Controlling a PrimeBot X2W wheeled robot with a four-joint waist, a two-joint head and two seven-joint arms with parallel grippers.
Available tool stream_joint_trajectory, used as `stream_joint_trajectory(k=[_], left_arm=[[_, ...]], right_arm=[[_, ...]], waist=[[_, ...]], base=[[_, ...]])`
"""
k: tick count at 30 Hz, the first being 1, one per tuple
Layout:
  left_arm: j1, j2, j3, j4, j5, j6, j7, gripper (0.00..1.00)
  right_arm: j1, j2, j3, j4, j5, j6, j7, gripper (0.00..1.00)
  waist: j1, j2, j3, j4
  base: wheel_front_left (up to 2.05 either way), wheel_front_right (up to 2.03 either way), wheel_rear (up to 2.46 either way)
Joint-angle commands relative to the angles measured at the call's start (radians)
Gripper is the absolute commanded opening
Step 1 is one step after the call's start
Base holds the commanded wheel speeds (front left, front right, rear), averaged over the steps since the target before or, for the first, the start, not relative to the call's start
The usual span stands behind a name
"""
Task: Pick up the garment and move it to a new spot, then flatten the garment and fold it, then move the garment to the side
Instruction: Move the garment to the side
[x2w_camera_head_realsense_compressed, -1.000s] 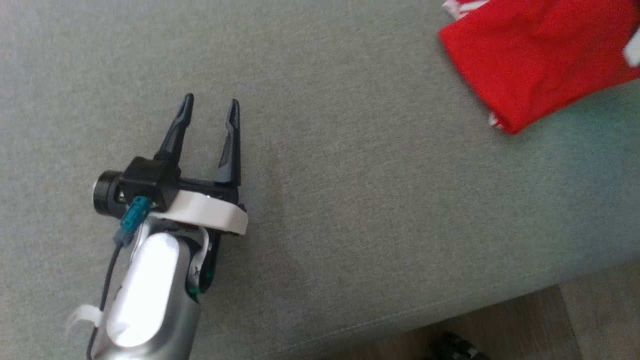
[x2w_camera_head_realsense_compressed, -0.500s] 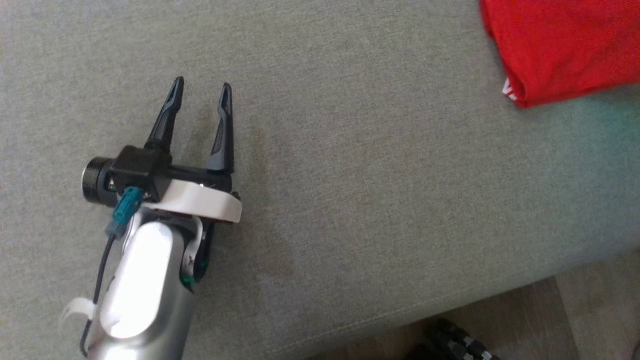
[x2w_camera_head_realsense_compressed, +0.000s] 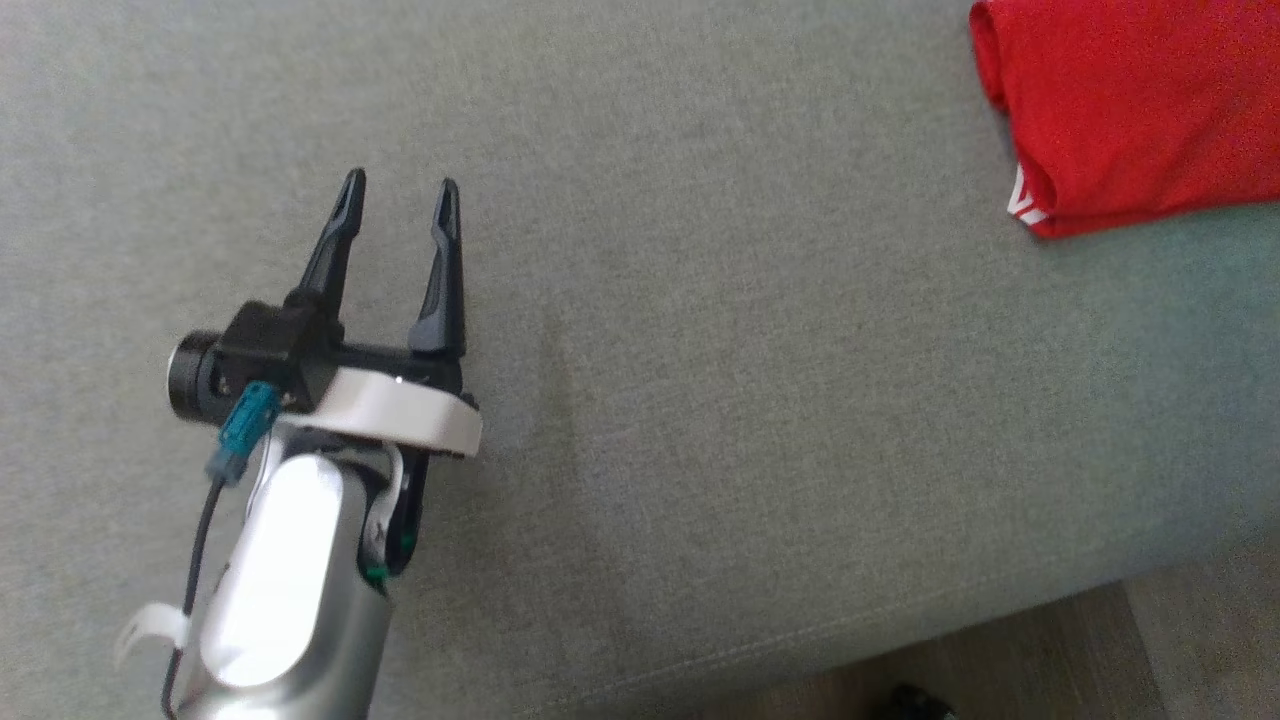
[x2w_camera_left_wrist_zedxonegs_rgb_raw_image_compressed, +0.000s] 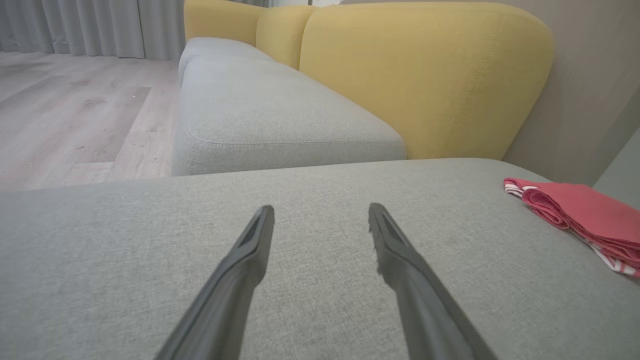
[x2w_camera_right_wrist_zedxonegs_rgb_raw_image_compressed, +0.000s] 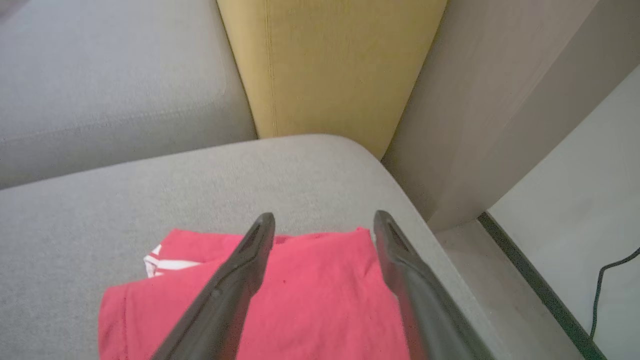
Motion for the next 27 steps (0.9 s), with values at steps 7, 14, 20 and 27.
stream_joint_trajectory(k=[7, 14, 20, 27], left_arm=[[0.079, 0.001, 0.072, -0.042, -0.041, 0.007, -0.005, 1.00], [0.161, -0.001, 0.132, -0.040, -0.059, -0.001, -0.005, 1.00], [0.211, -0.001, 0.160, -0.020, -0.050, -0.006, -0.005, 1.00], [0.250, -0.002, 0.190, -0.014, -0.024, -0.010, -0.005, 1.00]], right_arm=[[0.065, 0.004, 0.033, -0.153, -0.009, 0.007, -0.163, 1.00], [0.251, 0.019, 0.025, -0.329, 0.035, 0.007, -0.245, 1.00], [0.487, 0.015, -0.014, -0.482, -0.008, 0.007, -0.308, 1.00], [0.771, 0.068, -0.177, -0.680, -0.132, 0.007, -0.335, 1.00]], waist=[[0.0000, 0.0000, -0.181, 0.051], [0.0000, 0.0000, -0.341, 0.102], [0.0000, 0.0000, -0.417, 0.147], [0.0000, 0.0000, -0.433, 0.176]], base=[[0.00, 0.00, 0.00], [0.00, 0.00, 0.00], [0.00, 0.00, 0.00], [0.00, 0.00, 0.00]])
